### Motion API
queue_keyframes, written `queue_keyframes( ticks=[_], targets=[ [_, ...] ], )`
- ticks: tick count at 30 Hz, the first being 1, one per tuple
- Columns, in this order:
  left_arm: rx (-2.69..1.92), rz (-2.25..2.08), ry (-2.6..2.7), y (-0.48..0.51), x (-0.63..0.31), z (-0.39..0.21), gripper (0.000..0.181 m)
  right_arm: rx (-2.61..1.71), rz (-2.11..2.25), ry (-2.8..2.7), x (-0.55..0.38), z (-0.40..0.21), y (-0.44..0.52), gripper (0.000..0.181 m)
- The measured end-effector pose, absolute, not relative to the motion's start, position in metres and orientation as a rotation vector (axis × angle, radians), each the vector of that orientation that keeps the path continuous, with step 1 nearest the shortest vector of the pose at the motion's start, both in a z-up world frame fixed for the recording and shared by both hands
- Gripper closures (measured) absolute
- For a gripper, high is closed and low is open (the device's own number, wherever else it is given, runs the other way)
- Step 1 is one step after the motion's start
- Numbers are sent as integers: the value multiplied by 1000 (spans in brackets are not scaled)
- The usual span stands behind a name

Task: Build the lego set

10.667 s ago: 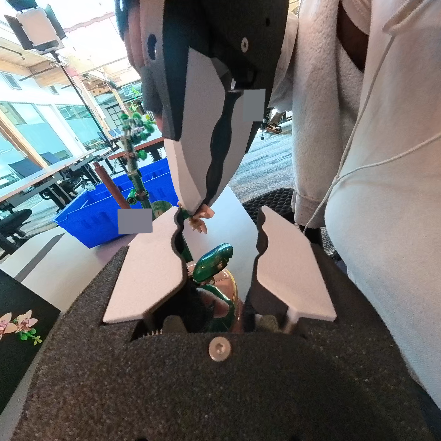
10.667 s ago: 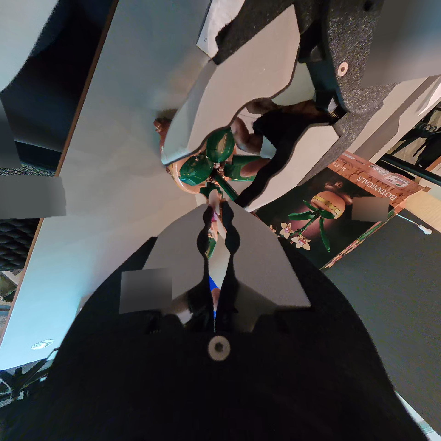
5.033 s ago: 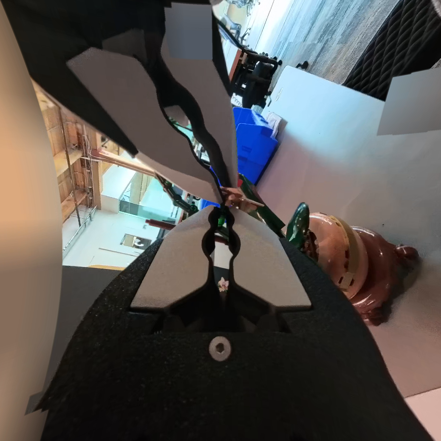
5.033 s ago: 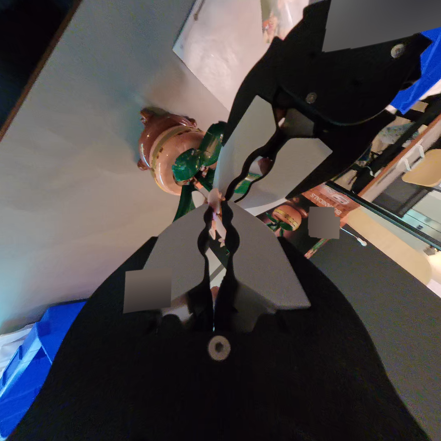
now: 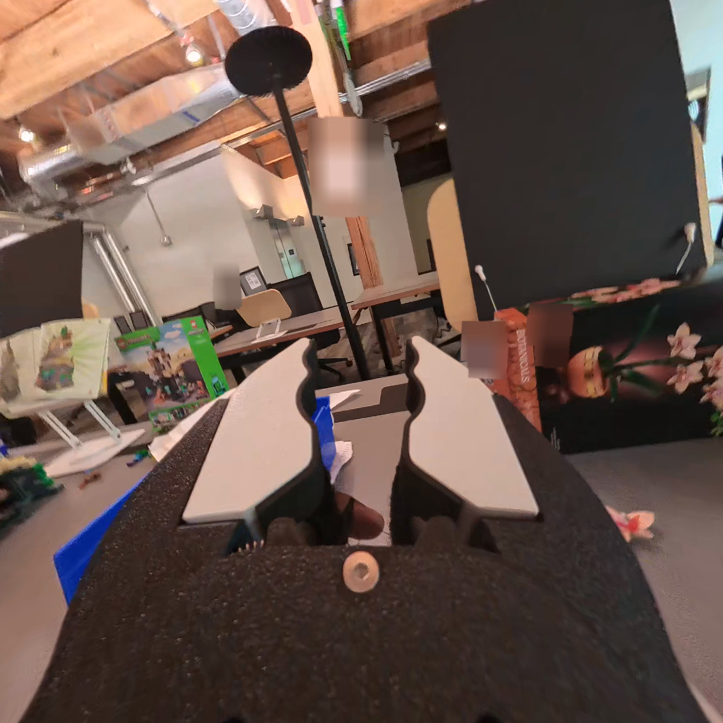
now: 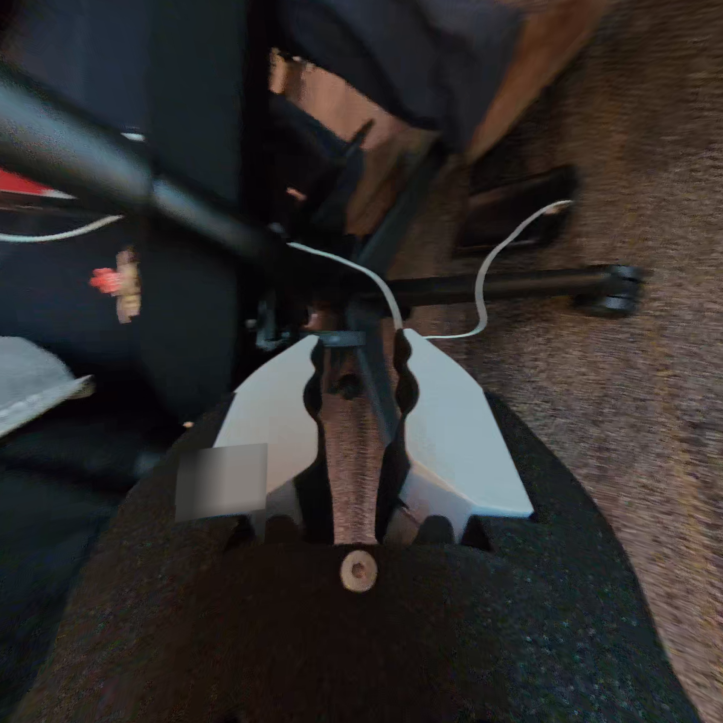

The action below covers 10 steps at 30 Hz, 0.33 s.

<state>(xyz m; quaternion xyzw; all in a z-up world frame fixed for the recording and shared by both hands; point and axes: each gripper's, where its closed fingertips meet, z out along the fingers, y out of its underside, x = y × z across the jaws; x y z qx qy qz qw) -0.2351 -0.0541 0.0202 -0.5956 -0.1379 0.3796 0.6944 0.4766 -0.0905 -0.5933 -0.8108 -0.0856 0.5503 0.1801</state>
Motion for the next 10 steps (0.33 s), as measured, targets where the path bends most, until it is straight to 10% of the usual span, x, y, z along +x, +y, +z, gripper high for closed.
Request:
queue_keyframes(
  ticks=[10],
  targets=[
    [-1214,743,356,6,-108,12,143,-2299,1505,-662,416,-466,-115,147]
  ],
)
